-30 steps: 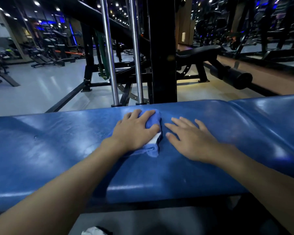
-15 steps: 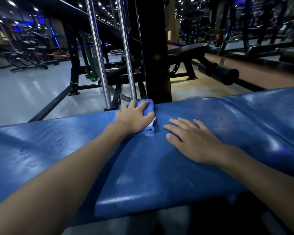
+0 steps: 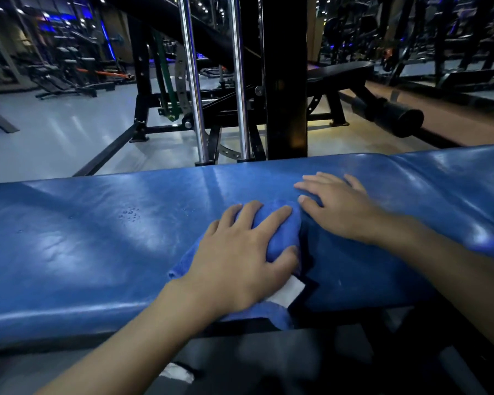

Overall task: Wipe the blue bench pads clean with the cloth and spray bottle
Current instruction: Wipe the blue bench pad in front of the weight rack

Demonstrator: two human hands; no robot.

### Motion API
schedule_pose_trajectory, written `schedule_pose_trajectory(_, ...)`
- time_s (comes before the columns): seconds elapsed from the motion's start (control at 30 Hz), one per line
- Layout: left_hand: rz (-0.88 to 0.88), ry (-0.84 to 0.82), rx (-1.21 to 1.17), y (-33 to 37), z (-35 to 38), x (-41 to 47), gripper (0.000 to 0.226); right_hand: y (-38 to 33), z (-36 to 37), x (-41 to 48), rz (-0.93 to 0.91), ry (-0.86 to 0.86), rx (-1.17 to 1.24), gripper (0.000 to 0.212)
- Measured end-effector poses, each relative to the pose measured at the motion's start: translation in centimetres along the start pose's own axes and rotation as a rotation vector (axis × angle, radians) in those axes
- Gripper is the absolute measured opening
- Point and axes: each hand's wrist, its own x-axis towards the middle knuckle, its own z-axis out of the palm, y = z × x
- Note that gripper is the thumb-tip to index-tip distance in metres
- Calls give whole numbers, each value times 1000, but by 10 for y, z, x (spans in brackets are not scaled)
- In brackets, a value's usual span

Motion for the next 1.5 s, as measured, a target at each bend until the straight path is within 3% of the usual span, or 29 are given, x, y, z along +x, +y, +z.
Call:
schedule_pose_trajectory(0.17, -56, -11, -62, -23, 7, 64, 80, 2, 9, 8, 50, -114, -49, 52)
schedule_pose_trajectory(0.47, -225, -72, -100, -68, 19, 206, 64, 3, 12, 6, 15, -89, -44, 53)
schedule_pose_trajectory(0.6, -181, -40, -86, -65, 22, 194, 57, 3, 14, 7, 21, -76, -41, 50)
schedule_pose_trajectory(0.93, -21, -4, 14, -17, 4, 35, 84, 1, 8, 2, 26, -74, 12, 48)
schedule_pose_trajectory(1.1, 30, 22, 17, -8, -2, -14, 80, -2, 2, -3, 12, -108, -83, 51)
schedule_pose_trajectory(1.3, -29, 14, -88, -30, 3, 42, 83, -9, 2, 8, 47, -80, 10, 52)
schedule_pose_trajectory(1.5, -133, 17, -116, -62, 18, 144, 75, -8, 15, 14, 47, -105, -59, 55)
